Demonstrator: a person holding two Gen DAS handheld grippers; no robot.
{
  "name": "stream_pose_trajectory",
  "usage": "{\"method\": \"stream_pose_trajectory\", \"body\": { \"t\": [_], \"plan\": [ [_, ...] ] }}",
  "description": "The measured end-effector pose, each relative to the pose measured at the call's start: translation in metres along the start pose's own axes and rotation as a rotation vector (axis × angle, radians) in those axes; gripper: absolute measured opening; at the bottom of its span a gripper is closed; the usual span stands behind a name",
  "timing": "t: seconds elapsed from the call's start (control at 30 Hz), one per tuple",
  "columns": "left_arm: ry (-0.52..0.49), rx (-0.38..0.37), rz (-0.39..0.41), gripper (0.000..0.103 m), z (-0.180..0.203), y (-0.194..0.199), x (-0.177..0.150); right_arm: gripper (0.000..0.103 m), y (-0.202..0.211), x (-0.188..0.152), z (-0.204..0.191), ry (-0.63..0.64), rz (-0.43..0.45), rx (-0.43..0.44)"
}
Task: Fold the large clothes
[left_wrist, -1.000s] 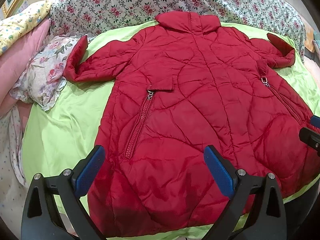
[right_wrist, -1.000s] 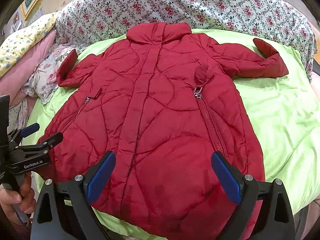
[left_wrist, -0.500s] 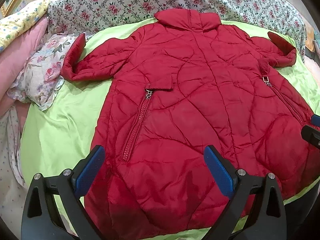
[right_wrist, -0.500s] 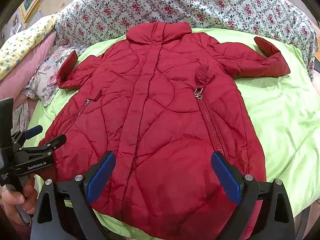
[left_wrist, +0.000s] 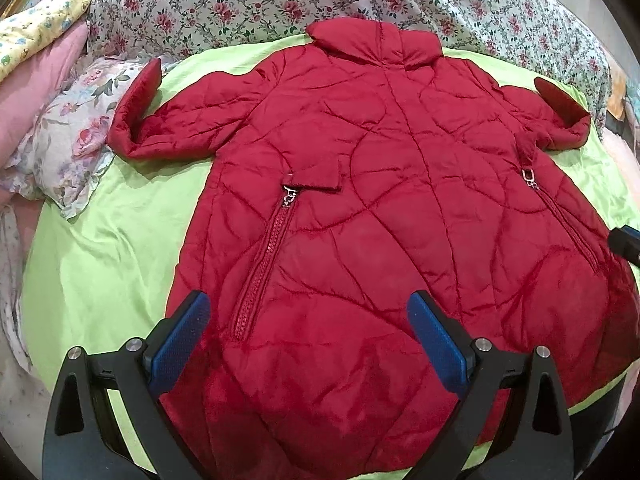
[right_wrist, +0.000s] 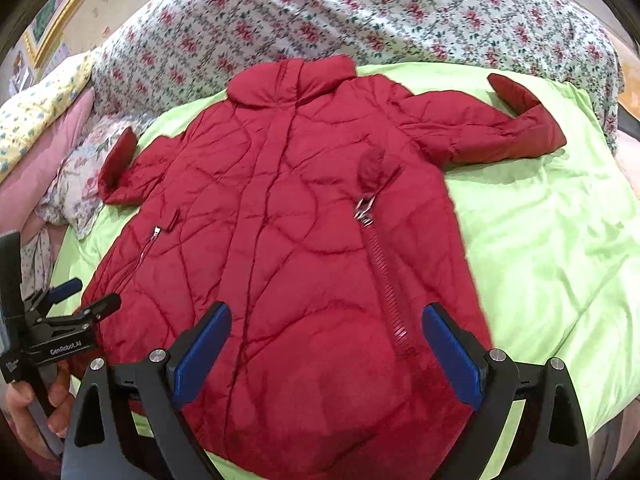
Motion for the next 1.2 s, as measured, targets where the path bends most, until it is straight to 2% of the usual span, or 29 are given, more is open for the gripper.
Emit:
{"method": "stream_pose_trajectory", "body": {
  "t": [0.23,0.4,0.53,0.87,1.03,1.2],
  "plan": [
    [0.027,-0.047,-0.039,0.1,-0.004,-0.013,0.012,0.097,0.005,0.021,0.04,-0.065,0.044,-0.009],
    [0.043,-0.062,-0.022,0.1,-0.008,-0.017,0.027,0.097,0.011,0.043,0.077,-0.115,0.067,-0.045],
    [0.068,-0.087,-0.022,0.1,-0.011,-0.022,0.039,0.097,0.011,0.062,0.111,-0.191,0.09,-0.041],
    [0.094,-0.094,-0.011,0.1,-0.014,-0.038,0.064,0.096,-0.005,0.117,0.196,-0.229,0.132,-0.182],
    [0.104,-0.098,-0.012,0.1,-0.012,-0.048,0.072,0.095,-0.013,0.153,0.248,-0.214,0.168,-0.298],
    [0.11,-0.109,-0.036,0.1,-0.008,-0.059,0.078,0.086,-0.034,0.184,0.29,-0.202,0.146,-0.38]
  ]
}}
Point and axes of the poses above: each gripper's, at about its wrist camera, not at the fingertips, and y roughly against the way its jaws point, z to its right, x to its top, the point moved 2 cm from there along -y, roughly the way its jaws point, and after that the axes turned 15 degrees about x, right-handed, at the moved point
